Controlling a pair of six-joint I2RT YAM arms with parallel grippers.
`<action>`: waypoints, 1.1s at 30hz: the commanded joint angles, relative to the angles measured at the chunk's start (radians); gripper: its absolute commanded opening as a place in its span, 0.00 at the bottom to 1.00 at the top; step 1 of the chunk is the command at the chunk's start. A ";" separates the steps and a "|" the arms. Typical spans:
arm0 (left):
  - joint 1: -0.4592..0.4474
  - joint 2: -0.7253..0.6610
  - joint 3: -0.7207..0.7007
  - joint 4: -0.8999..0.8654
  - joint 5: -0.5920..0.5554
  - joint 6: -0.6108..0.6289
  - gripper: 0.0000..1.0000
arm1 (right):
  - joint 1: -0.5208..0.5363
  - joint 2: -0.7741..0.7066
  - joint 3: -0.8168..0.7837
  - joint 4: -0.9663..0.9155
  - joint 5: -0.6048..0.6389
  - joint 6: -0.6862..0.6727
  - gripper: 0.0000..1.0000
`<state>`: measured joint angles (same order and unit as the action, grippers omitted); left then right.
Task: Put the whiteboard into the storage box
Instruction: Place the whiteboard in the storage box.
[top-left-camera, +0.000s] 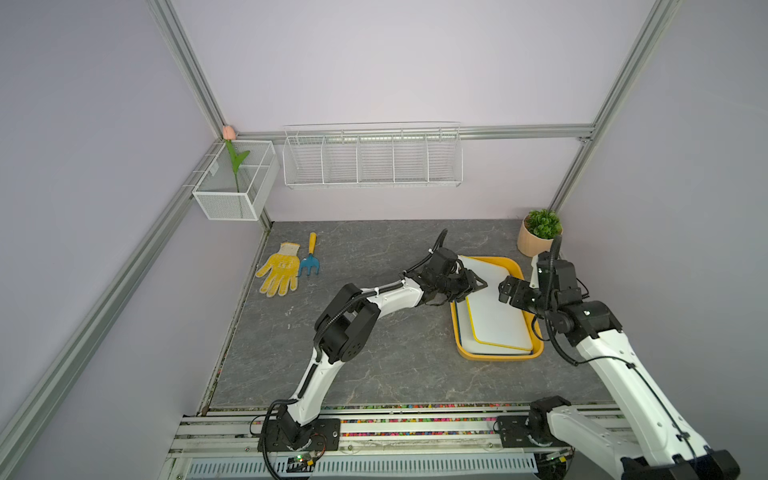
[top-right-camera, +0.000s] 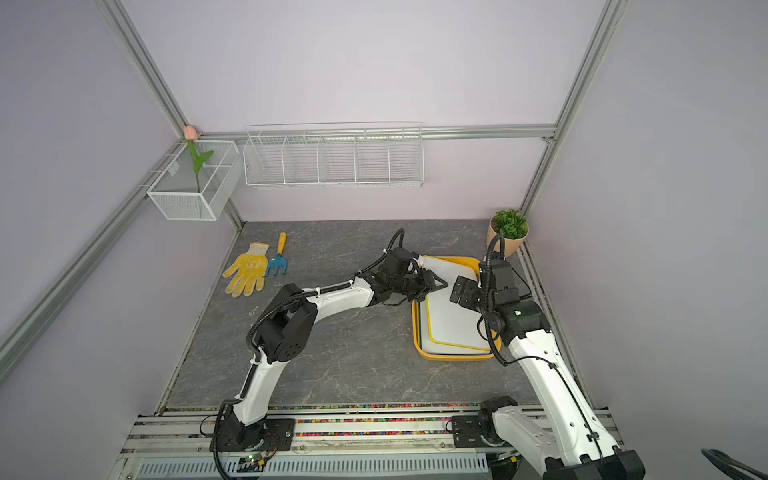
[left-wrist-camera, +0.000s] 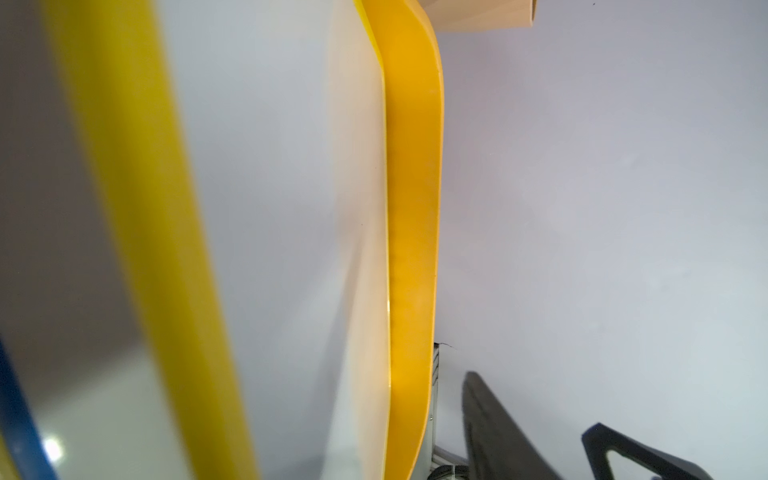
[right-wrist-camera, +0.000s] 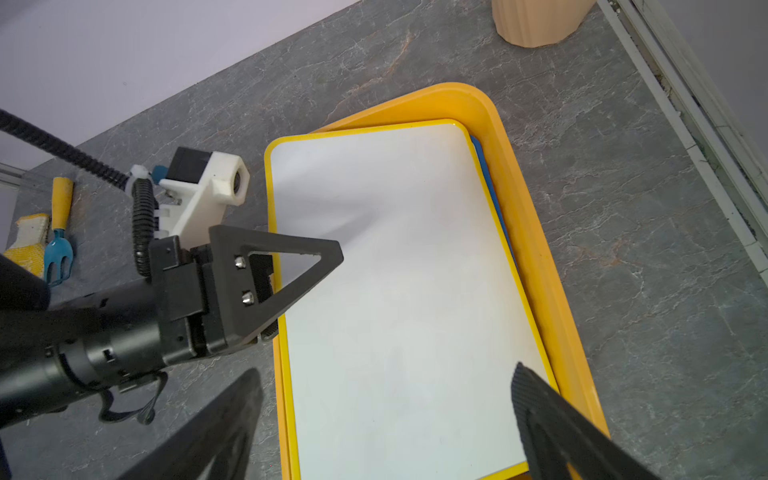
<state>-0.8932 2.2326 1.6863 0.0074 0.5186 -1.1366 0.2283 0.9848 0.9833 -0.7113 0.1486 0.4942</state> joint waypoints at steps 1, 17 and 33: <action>-0.007 -0.011 0.064 -0.129 -0.018 0.044 0.62 | -0.007 -0.001 -0.020 0.026 -0.012 0.005 0.95; -0.006 0.042 0.301 -0.645 -0.131 0.245 0.80 | -0.017 -0.076 -0.050 0.030 0.022 0.013 0.90; 0.013 -0.021 0.487 -1.026 -0.492 0.634 0.93 | -0.017 -0.068 -0.051 0.046 0.087 0.003 0.89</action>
<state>-0.8871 2.2990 2.1883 -0.9207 0.1795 -0.6479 0.2173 0.9112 0.9478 -0.6968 0.2054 0.5003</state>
